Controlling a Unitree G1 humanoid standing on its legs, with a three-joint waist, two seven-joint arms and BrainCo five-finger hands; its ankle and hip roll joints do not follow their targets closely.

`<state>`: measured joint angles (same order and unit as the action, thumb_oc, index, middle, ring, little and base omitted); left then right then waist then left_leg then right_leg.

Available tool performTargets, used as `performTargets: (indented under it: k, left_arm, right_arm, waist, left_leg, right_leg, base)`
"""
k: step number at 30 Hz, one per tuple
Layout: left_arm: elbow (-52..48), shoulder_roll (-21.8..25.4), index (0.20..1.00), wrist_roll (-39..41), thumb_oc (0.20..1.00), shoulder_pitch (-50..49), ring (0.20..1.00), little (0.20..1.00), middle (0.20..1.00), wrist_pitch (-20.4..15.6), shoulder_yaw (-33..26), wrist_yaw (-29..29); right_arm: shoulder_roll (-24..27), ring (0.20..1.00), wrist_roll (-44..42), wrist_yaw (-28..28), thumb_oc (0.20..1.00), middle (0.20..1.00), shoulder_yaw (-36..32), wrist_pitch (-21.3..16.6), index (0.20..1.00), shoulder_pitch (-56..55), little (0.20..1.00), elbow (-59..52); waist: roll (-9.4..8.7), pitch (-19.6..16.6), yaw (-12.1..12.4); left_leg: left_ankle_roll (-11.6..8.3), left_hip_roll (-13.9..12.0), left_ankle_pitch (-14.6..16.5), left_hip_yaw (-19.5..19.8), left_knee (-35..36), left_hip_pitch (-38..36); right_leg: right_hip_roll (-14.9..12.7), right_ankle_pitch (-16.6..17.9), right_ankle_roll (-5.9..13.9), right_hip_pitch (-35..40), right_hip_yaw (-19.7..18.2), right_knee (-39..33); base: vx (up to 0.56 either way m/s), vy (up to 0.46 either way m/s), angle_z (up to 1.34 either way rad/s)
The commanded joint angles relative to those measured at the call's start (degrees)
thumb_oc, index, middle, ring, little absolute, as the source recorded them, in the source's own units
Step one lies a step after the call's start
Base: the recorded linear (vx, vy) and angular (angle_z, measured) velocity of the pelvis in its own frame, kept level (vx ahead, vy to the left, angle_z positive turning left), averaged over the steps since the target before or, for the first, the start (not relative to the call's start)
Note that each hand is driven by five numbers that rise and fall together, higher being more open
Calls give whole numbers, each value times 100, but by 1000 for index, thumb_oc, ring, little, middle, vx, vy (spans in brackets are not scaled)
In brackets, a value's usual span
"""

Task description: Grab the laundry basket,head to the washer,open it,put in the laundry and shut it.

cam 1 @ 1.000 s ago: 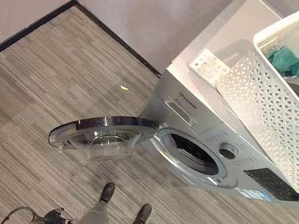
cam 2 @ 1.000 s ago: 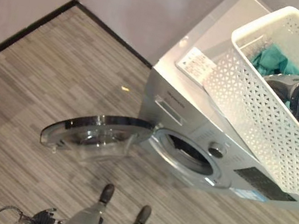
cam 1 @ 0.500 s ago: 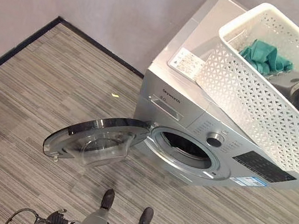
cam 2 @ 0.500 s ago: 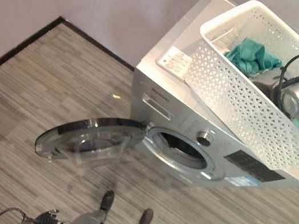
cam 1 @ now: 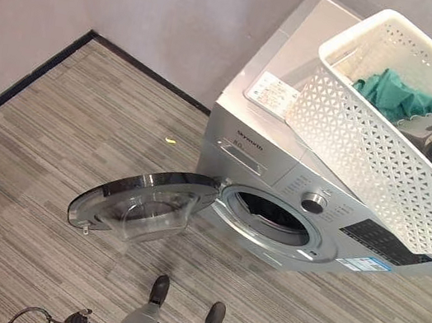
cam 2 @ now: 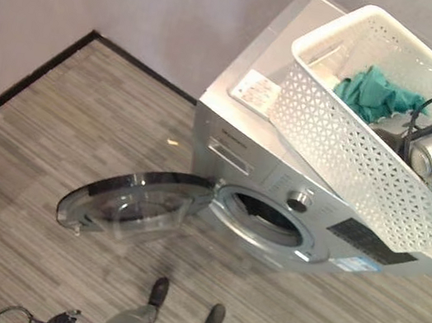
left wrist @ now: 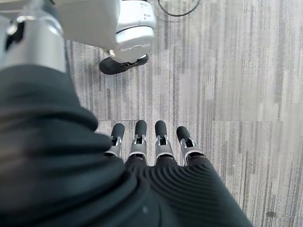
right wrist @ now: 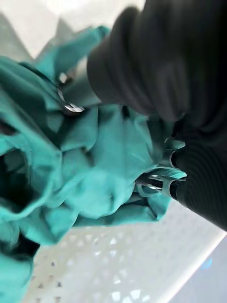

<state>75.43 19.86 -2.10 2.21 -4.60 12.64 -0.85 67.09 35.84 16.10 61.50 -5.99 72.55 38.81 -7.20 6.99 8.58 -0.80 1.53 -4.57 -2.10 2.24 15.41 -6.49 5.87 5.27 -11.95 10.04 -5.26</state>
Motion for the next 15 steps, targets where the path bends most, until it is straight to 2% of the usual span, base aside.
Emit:
performTargets:
  k: [1, 4, 7, 10, 15]
  left_arm:
    - [237, -112, 1000, 181, 1000, 265, 1000, 1000, 1000, 86, 48, 142]
    - [231, -143, 1000, 214, 1000, 289, 1000, 1000, 1000, 76, 44, 197]
    - [157, -232, 1000, 225, 1000, 311, 1000, 1000, 1000, 10, 40, 278]
    - [101, -192, 1000, 147, 1000, 303, 1000, 1000, 1000, -53, 124, 336]
    - [72, -156, 1000, 121, 1000, 304, 1000, 1000, 1000, -142, 216, 426]
  right_arm:
    - [84, 200, 214, -435, 200, 200, -19, 431, 200, -45, 200, 36]
    - [67, 200, 231, -677, 200, 200, -473, 559, 200, -193, 200, -97]
    - [34, 200, 283, -1295, 200, 200, -1118, 694, 200, -382, 200, -136]
    - [-57, 200, 285, -1643, 200, 200, -1140, 730, 200, -302, 200, 479]
    - [-289, 200, -505, -2086, 200, 200, -1373, 708, 200, -40, 200, 1607]
  waist:
    - [196, 365, -23]
    - [213, 349, -44]
    - [265, 291, -83]
    - [272, 216, -38]
    - [288, 98, 0]
  left_leg:
    - [23, 27, 93, 360, 261, -208]
    - [28, 29, 100, 359, 253, -226]
    - [38, 35, 133, 374, 246, -287]
    - [34, 43, 147, 431, 241, -338]
    - [22, 54, 148, 509, 232, -408]
  right_leg:
    - [-130, 51, 354, 34, 6, 26]
    - [-126, 46, 348, 52, -13, 26]
    - [-123, 13, 341, 119, -26, 26]
    - [-127, -19, 333, 182, 13, 26]
    - [-133, -71, 315, 291, 90, 26]
  base:
    - [0, 0, 0]
    - [0, 0, 0]
    - [0, 0, 0]
    - [3, -8, 1]
    - [0, -27, 11]
